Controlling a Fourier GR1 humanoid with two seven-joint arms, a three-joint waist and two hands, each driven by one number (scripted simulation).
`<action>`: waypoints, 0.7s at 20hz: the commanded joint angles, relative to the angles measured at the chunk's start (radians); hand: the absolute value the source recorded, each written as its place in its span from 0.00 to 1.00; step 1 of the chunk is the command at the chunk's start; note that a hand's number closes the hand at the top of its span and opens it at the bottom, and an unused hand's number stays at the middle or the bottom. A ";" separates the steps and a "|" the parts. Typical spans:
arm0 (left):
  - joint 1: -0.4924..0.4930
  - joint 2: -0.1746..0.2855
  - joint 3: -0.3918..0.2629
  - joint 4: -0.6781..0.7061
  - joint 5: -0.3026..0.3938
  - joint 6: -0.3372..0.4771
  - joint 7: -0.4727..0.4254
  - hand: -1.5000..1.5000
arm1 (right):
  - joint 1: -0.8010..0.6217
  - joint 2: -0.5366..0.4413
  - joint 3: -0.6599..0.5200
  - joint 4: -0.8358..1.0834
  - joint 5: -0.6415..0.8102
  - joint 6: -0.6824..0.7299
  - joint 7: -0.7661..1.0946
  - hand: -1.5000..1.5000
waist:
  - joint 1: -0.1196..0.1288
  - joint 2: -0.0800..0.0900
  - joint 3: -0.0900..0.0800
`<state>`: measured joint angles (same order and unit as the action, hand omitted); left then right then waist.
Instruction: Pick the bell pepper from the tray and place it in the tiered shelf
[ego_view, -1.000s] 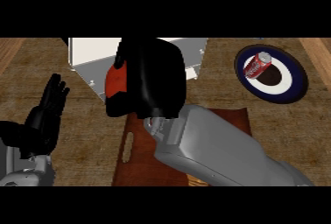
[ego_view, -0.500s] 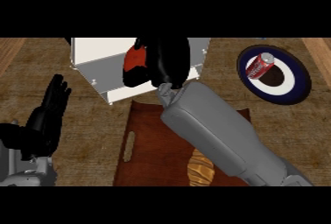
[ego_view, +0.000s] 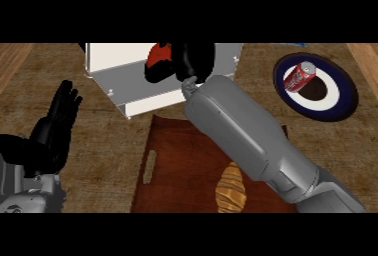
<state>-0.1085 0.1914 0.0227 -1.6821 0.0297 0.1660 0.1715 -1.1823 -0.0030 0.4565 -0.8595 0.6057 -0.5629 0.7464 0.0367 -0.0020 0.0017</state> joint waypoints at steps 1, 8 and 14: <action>-0.006 -0.011 -0.011 -0.010 0.007 -0.009 0.021 0.50 | -0.027 0.003 -0.030 0.102 -0.056 -0.139 -0.032 1.00 | 0.006 0.011 -0.002; 0.008 -0.014 -0.017 -0.032 -0.025 0.010 0.036 0.50 | -0.070 0.003 -0.080 0.235 -0.256 -0.089 -0.188 0.00 | 0.018 0.015 -0.002; 0.015 -0.030 -0.022 -0.009 -0.028 0.001 -0.005 0.50 | -0.077 0.003 -0.066 0.268 -0.368 -0.132 -0.333 0.00 | 0.017 0.014 -0.002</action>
<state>-0.1055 0.1755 0.0119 -1.6825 0.0139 0.1573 0.1636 -1.2527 -0.0044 0.3861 -0.6734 0.2990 -0.6788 0.4835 0.0524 -0.0086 0.0006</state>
